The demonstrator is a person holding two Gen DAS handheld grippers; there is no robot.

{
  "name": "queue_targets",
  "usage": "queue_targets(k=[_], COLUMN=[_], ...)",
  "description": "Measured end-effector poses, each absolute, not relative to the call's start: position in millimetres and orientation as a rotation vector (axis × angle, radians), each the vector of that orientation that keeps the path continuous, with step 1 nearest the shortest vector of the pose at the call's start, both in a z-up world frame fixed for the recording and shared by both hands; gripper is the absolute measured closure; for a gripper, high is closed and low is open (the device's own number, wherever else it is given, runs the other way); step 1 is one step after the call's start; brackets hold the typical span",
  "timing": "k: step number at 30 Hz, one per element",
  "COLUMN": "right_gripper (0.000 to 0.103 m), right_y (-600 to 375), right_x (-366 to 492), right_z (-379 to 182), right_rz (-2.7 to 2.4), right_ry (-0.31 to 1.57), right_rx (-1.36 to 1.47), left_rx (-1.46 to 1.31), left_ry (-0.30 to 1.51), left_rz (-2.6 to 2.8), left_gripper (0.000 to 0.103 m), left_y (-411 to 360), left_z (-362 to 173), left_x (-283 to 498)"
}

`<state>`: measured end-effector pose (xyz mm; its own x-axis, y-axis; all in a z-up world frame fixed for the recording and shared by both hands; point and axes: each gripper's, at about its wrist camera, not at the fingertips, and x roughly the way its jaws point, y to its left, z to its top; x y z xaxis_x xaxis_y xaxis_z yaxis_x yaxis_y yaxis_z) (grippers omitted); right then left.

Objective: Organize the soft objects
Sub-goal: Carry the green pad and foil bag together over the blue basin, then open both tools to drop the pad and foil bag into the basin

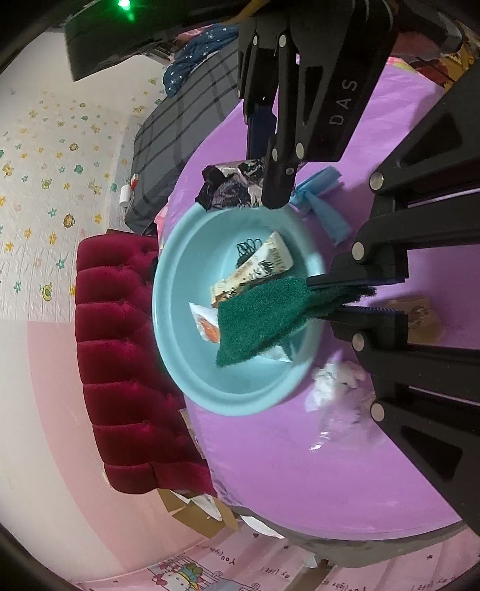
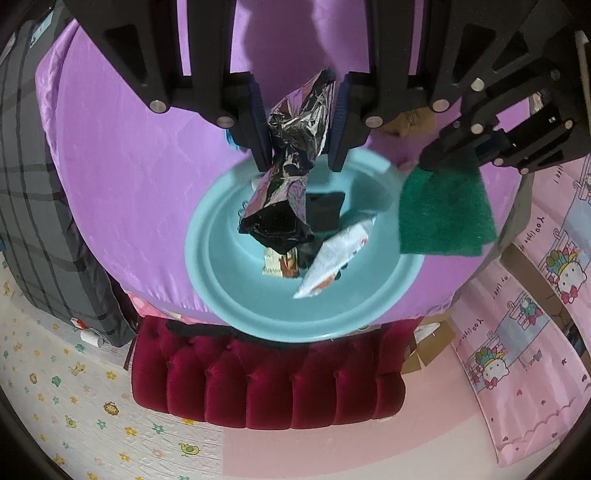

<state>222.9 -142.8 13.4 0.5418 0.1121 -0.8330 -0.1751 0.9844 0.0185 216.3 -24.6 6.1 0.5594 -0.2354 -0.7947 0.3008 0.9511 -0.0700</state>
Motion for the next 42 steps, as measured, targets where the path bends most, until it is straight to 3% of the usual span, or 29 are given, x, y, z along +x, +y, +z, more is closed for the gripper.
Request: queue_targets(k=[28, 42], right_gripper=[0.069, 0.065], right_y=[-154, -157], right_x=[359, 387], right_z=[-10, -27], right_rz=[0.218, 0.226], right_ry=[1.025, 1.055], right_rx=[-0.029, -0.009], left_rx=[0.092, 0.133], left_ry=[0.967, 0.996], left_rz=[-0.318, -0.309], left_gripper=[0.094, 0.093], left_y=[-40, -44], left_z=[-19, -39], left_x=[339, 362])
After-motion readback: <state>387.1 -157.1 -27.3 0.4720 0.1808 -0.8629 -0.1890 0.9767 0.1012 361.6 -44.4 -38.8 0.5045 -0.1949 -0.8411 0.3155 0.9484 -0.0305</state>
